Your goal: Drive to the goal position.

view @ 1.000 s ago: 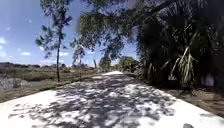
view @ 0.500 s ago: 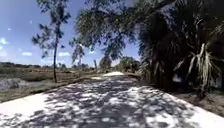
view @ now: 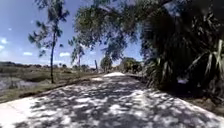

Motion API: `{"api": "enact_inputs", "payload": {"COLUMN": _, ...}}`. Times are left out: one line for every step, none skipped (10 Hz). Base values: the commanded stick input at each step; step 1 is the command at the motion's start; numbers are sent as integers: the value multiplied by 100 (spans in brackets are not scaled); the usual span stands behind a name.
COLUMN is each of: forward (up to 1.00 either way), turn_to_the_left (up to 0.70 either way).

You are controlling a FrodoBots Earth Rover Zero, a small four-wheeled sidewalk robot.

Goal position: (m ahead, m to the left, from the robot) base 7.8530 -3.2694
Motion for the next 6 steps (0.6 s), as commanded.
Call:
{"api": "enact_inputs", "payload": {"forward": 70, "turn_to_the_left": 0}}
{"api": "enact_inputs", "payload": {"forward": 70, "turn_to_the_left": 0}}
{"api": "enact_inputs", "payload": {"forward": 70, "turn_to_the_left": 0}}
{"api": "enact_inputs", "payload": {"forward": 70, "turn_to_the_left": 0}}
{"api": "enact_inputs", "payload": {"forward": 70, "turn_to_the_left": 0}}
{"api": "enact_inputs", "payload": {"forward": 70, "turn_to_the_left": 0}}
